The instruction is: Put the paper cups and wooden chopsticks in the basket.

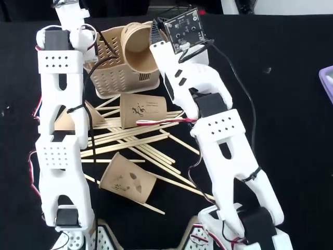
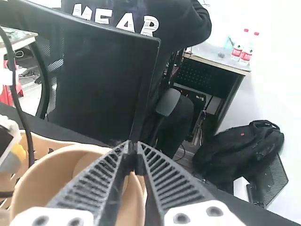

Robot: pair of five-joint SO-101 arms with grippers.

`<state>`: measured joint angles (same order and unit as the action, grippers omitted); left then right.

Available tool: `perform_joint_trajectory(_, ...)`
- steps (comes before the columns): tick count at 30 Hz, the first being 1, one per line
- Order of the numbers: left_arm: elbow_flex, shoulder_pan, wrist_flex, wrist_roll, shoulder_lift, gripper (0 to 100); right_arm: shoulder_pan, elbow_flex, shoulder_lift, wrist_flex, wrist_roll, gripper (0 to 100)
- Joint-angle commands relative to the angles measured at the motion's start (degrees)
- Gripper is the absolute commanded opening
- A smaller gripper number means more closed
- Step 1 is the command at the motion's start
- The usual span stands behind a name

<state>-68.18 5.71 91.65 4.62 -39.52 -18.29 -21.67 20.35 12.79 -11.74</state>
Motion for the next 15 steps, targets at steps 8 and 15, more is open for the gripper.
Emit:
perform_joint_trajectory(8,0.1,-1.3,2.1,0.2,0.2,3,-1.2,0.7,10.9,10.5,-0.1,1.1)
perform_joint_trajectory(15,-0.1,-1.4,2.5,0.3,0.2,3,-5.2,-4.4,16.2,17.2,-0.6,1.1)
